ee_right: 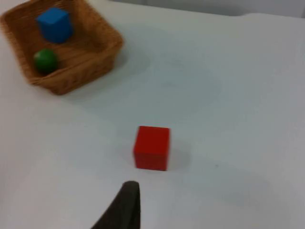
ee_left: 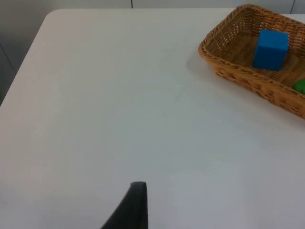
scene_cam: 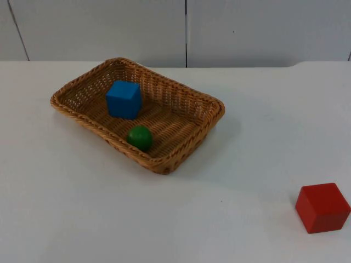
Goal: Place all geometric objects except the red cube into the basket.
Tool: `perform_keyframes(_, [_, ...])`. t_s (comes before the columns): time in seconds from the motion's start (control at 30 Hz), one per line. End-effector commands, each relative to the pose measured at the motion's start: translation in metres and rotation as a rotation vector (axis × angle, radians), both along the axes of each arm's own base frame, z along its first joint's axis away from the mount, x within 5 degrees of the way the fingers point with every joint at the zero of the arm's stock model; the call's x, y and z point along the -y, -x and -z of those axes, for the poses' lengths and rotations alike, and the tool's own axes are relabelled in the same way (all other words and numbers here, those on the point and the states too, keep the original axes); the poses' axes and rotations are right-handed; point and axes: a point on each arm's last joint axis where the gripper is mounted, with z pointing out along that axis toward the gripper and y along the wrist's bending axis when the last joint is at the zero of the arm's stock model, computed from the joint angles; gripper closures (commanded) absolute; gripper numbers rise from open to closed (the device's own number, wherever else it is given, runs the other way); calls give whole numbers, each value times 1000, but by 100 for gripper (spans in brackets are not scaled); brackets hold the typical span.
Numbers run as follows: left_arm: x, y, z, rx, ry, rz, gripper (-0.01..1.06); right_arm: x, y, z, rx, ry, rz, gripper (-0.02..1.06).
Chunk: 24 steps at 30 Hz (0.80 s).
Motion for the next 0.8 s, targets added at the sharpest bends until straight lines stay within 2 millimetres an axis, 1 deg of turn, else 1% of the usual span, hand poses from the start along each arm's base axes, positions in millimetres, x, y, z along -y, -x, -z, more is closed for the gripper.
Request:
perform_keyframes(0.0, [-1,-1,1,9,3,-11,0,-1,0,-1,12,-5,118,-1])
perform_keyframes(0.03, [-1,-1,1,9,3,-11,0,-1,0,-1,12,-5,118,-1])
perform_keyframes(0.17, [-1,-1,1,9,3,-11,0,-2,0,-1,12,-4,217,-1])
perform_keyframes(0.27, [-1,-1,1,9,3,-11,0,-2,0,-1,12,-4,235,-1])
perform_keyframes(0.63, [-1,-1,1,9,2,-9,0,-2,0,-1,12,-4,235,-1])
perform_keyframes(0.77, [-1,0,1,9,1,36,0,-2,0,-1,12,-4,235,-1])
